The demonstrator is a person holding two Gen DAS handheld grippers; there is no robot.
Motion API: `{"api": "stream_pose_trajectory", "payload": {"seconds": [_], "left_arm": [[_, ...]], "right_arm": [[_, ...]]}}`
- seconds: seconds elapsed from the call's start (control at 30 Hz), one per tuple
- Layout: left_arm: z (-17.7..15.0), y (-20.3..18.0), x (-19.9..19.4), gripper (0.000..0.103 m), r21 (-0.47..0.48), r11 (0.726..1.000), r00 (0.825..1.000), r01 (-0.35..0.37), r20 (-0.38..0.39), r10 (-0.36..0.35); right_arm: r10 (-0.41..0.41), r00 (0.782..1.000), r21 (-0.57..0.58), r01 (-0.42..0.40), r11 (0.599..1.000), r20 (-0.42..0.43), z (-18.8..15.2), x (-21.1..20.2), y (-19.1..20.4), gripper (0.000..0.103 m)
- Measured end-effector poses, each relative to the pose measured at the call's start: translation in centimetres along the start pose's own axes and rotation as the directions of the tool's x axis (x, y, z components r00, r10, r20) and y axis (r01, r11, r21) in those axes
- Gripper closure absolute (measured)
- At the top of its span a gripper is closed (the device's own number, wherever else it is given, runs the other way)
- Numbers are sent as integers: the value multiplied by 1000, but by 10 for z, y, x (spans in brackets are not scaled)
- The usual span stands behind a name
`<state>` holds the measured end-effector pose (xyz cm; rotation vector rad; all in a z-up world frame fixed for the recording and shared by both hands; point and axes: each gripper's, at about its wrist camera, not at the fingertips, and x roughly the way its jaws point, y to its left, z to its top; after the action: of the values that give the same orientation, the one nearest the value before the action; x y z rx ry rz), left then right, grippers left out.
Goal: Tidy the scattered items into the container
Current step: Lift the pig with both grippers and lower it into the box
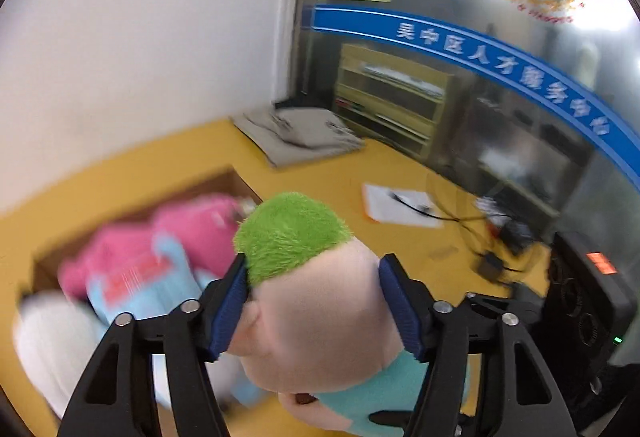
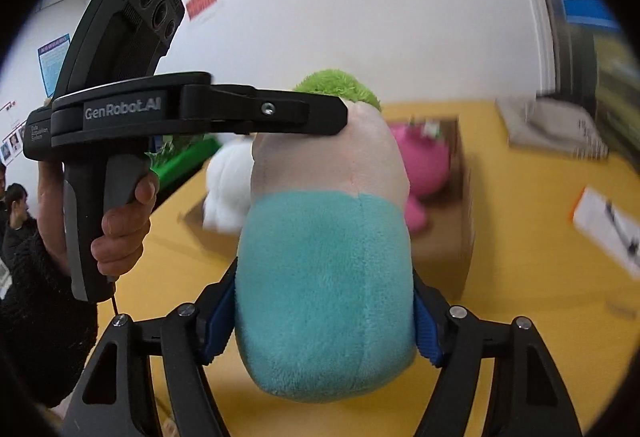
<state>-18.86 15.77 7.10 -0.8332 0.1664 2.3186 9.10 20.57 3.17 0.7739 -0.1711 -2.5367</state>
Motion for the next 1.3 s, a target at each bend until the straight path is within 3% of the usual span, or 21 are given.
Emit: {"api": "stream_pose_trajectory", "payload": {"seconds": [0.07,0.17,0.33,0.4,0.5,0.7,0.77,0.83,0.87,0.9,0.93,0.97,1.03,1.17,1.23,1.3], "left_arm": [[20,20,30,31,6,999,998,-49,-25,49],[29,52,85,31,-49,998,994,-46,-99,41],[-1,66,160,30,-106,994,966,34,-253,-60],[-11,64,174,26,-126,991,961,52,-264,-84],[-22,66,192,22,-197,970,933,142,-301,-198],[-24,51,208,19,-148,980,919,132,-352,-176],[-25,50,214,18,-148,981,913,129,-368,-175],[-27,51,218,16,-156,979,910,128,-373,-179],[-27,52,219,16,-160,979,910,127,-373,-179],[-27,52,219,16,-162,979,910,126,-373,-179],[-26,52,217,16,-168,978,911,126,-370,-181],[-24,53,213,16,-165,979,913,120,-369,-174],[-23,54,201,17,-179,978,919,108,-356,-167],[-21,57,153,23,-204,972,949,119,-265,-172],[-26,59,115,20,-186,976,969,108,-201,-146],[-41,64,67,8,-135,990,989,38,-140,-57]], "right_arm": [[-27,999,-18,28,999,27,24,27,-12,31],[-83,996,-27,84,996,8,41,76,-36,30],[-160,975,8,163,987,-153,10,119,-68,26],[-149,974,39,158,987,-169,-3,108,-73,26],[-129,968,57,145,988,-215,-7,95,-72,26],[-114,966,94,138,986,-231,-6,72,-74,31],[-163,967,63,178,982,-198,-1,58,-68,30],[-157,975,48,166,985,-159,10,47,-64,30],[-146,978,49,154,987,-147,14,44,-63,32],[-153,975,35,161,986,-160,15,49,-64,41],[-176,963,11,182,983,-202,11,62,-67,58],[-176,954,4,183,983,-244,4,75,-70,60],[-132,958,49,149,988,-255,-7,87,-78,59],[-149,956,33,163,986,-252,-11,83,-72,60],[-160,954,37,175,984,-255,-11,79,-71,57],[-169,953,63,190,980,-253,-10,74,-69,51]]}}
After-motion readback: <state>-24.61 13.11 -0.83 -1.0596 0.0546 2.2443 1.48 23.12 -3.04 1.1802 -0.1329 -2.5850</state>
